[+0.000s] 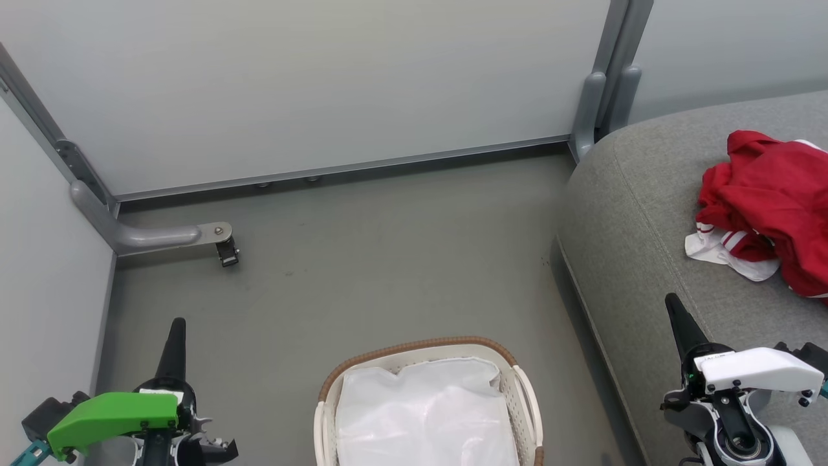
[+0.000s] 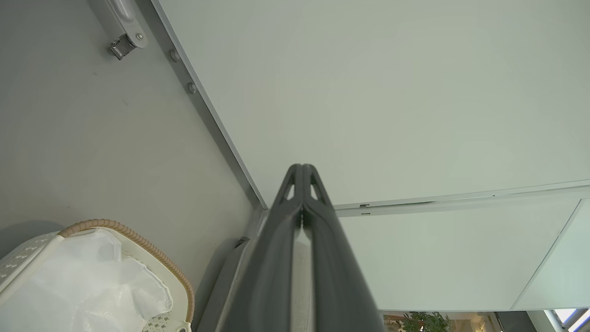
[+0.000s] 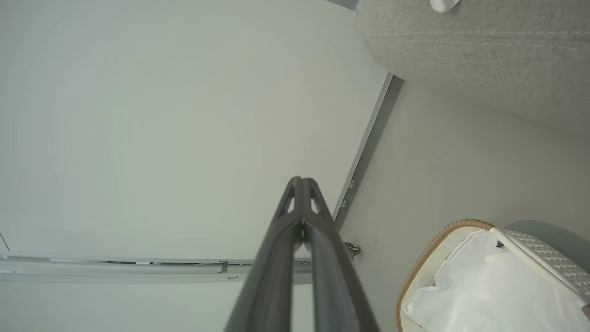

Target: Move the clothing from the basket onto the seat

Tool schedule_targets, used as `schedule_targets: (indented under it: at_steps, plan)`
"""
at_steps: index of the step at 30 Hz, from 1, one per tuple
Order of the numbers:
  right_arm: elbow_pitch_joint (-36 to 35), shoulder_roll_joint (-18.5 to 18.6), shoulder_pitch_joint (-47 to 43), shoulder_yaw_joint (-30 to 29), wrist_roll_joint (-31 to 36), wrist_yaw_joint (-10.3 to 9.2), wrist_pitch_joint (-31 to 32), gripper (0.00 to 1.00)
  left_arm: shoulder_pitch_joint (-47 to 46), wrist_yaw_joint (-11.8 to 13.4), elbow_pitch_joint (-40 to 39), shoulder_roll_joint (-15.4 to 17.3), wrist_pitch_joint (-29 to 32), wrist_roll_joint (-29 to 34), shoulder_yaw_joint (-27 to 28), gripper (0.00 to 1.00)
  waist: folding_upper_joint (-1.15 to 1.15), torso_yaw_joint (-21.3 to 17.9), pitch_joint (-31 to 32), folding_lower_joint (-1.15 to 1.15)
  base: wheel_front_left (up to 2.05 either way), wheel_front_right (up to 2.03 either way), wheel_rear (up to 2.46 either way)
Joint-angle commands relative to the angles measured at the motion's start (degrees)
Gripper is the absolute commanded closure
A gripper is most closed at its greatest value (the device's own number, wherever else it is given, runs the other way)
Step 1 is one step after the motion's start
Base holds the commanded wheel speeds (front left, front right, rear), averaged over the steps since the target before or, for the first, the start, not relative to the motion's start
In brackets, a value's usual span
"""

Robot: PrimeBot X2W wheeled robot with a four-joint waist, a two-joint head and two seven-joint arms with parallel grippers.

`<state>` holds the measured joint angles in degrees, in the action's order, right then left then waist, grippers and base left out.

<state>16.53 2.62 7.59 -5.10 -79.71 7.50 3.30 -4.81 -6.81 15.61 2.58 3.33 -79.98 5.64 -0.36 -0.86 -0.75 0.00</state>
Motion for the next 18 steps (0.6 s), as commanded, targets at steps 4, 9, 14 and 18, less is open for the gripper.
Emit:
schedule_targets:
  at_steps: [4, 9, 14, 18]
  plan:
    - [-0.9, 0.3, -0.7, -0.5, -2.6, -0.01, 0.8, 1.00, -1.5, -0.4, -0.5, 0.4, 0.7, -2.6, 0.4, 1.00, 0.28, 0.1, 0.1, 0.00, 0.00, 0.00, 0.00]
    - [-1.3, 0.4, -0.9, -0.8, -5.2, -0.01, 1.4, 1.00, -1.6, -0.5, -0.8, 0.4, 1.4, -5.2, 0.6, 1.00, 0.30, 0.3, 0.2, 0.00, 0.00, 0.00, 0.00]
    - [-1.6, 0.4, -1.1, -1.0, -7.3, -0.01, 2.0, 1.00, -1.9, -0.6, -0.9, 0.4, 2.0, -7.2, 0.8, 1.00, 0.31, 0.4, 0.3, 0.00, 0.00, 0.00, 0.00]
    - [-1.8, 0.4, -1.2, -1.2, -8.8, -0.01, 2.4, 1.00, -2.0, -0.7, -1.1, 0.5, 2.4, -8.8, 0.9, 1.00, 0.33, 0.5, 0.4, 0.00, 0.00, 0.00, 0.00]
